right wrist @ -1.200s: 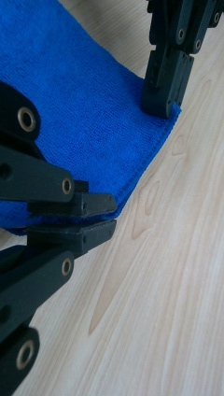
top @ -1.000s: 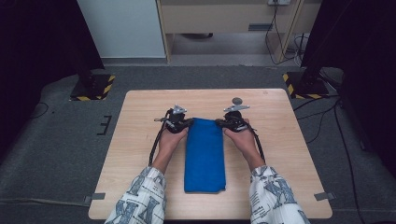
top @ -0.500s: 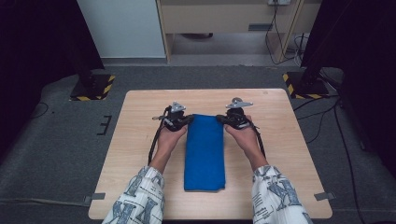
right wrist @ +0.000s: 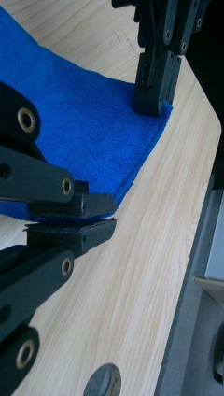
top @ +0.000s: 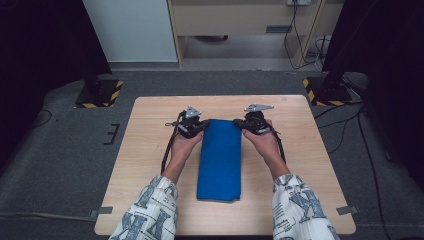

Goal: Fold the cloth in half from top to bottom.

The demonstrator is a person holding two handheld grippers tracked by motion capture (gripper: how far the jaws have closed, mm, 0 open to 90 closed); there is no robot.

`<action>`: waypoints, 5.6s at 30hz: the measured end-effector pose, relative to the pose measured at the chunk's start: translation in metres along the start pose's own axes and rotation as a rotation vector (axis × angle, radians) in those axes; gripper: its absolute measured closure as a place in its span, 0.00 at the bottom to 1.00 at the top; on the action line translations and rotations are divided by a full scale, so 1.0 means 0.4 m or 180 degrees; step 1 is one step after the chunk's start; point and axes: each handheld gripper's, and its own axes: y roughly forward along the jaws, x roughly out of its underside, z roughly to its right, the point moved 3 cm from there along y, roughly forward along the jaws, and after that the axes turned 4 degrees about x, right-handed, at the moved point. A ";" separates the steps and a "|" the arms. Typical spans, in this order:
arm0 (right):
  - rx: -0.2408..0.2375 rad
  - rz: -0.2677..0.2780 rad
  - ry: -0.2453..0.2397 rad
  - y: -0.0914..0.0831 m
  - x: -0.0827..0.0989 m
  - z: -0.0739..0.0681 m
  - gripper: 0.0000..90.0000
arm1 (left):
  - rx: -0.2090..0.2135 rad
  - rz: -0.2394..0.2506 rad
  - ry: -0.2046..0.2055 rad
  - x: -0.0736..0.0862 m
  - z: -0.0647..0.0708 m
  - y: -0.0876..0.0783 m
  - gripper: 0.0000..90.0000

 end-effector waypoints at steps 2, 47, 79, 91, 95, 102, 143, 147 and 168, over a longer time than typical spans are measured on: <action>0.0001 0.0002 -0.0009 -0.006 -0.001 0.008 0.96 | -0.0005 0.0008 -0.0001 -0.008 0.004 0.006 0.97; 0.0027 0.0186 -0.0116 -0.005 -0.093 -0.002 0.96 | -0.0116 0.0194 0.0051 -0.078 -0.029 -0.043 0.97; -0.0107 0.0313 -0.0163 -0.068 -0.035 -0.039 0.96 | -0.0001 0.0158 0.0320 -0.051 0.015 -0.096 0.97; -0.0179 0.0264 -0.0248 -0.085 -0.006 -0.063 0.96 | 0.0060 0.0158 0.0387 -0.011 0.034 -0.119 0.97; -0.0201 0.0247 -0.0282 -0.091 0.001 -0.076 0.96 | 0.0073 0.0150 0.0373 0.002 0.035 -0.127 0.97; -0.0249 0.0215 -0.0321 -0.097 0.033 -0.090 0.95 | 0.0102 0.0105 0.0391 0.030 0.043 -0.130 0.96; -0.0464 0.0071 -0.0404 -0.102 0.144 -0.136 0.95 | 0.0105 0.0224 0.0028 0.173 0.132 -0.174 0.51; -0.0471 0.0044 -0.0408 -0.095 0.147 -0.141 0.95 | 0.0094 0.0264 -0.0059 0.172 0.129 -0.177 0.37; -0.0537 -0.0035 -0.0407 -0.087 0.173 -0.154 0.95 | 0.0083 0.0246 -0.0380 0.178 0.057 -0.204 0.14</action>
